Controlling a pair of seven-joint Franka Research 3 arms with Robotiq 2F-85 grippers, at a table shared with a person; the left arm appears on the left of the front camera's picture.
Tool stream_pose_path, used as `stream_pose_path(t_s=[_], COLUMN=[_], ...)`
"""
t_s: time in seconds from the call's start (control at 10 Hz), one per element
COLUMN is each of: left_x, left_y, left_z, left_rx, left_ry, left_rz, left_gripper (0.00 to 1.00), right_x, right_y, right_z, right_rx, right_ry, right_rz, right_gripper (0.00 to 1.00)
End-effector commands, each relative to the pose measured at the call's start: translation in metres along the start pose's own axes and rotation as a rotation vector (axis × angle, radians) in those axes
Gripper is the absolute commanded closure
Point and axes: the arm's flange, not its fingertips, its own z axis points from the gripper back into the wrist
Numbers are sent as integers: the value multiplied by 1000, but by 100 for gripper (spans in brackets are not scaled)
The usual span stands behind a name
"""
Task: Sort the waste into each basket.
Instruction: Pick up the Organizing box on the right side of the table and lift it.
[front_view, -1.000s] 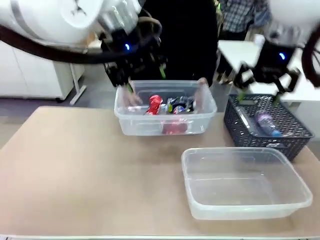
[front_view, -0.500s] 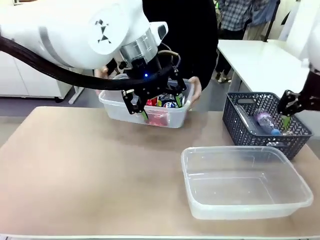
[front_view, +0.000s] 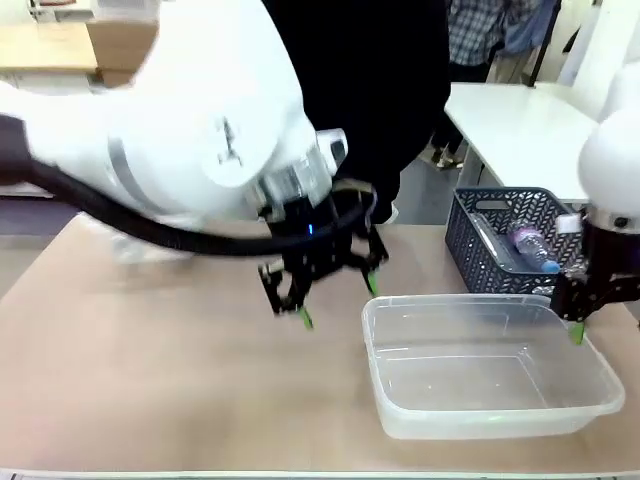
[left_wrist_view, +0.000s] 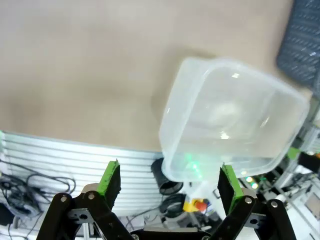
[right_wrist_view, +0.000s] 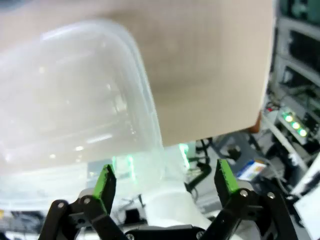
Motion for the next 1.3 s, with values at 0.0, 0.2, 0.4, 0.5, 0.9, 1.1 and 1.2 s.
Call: stream_pose_path(t_s=[0.0,0.2,0.4,0.5,0.9,1.1,1.2], left_x=[-10,0,-20,-17,-15,-21,-24], left_y=[-14,0,-13,-20,-17,-18,-18], left_z=[-35,0,-51,-66,-114,-125,-126], left_rx=[32,0,86,78,131,102,89], left_ry=[74,0,6,9,-77,-45,-53], left_rz=[59,0,-35,-18,-143,-177,-194], left_gripper=[0,0,0,0,0,0,0], right_x=[-1,4,16,16,14,10,9], right_y=[-6,-1,30,35,26,13,9], right_z=[-20,-10,-13,-23,-73,-82,-81], right_rx=[5,3,26,46,53,81,56], right_ry=[87,47,105,110,235,214,182], right_rz=[28,33,104,107,-15,-104,-166], right_gripper=[0,0,0,0,0,0,0])
